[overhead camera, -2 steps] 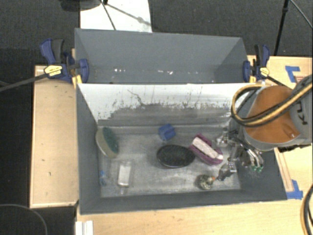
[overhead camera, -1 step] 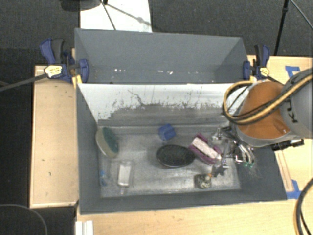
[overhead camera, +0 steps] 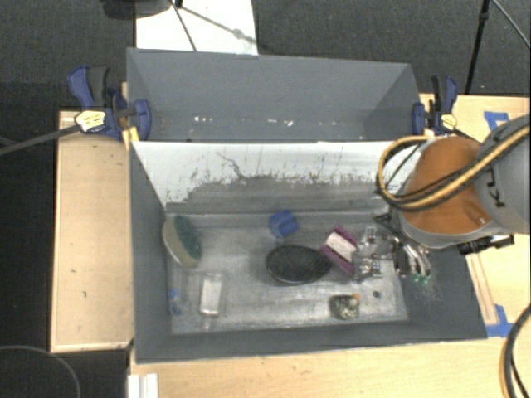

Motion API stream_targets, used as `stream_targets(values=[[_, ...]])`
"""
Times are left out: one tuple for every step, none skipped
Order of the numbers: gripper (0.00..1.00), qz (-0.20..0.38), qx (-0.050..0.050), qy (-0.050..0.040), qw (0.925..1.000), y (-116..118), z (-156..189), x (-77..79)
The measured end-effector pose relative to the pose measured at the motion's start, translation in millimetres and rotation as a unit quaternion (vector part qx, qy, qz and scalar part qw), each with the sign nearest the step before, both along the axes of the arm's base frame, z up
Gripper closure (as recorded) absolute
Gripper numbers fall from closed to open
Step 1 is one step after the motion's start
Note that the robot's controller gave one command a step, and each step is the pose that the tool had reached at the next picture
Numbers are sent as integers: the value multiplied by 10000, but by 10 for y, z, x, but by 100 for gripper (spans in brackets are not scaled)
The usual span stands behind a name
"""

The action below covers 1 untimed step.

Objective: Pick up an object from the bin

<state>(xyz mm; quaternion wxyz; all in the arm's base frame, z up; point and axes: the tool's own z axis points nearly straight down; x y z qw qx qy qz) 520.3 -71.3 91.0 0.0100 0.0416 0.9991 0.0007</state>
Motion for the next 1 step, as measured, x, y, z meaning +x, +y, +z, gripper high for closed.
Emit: stream_targets(values=[[100, 182, -15, 45, 9998, -114, 1135, -40]])
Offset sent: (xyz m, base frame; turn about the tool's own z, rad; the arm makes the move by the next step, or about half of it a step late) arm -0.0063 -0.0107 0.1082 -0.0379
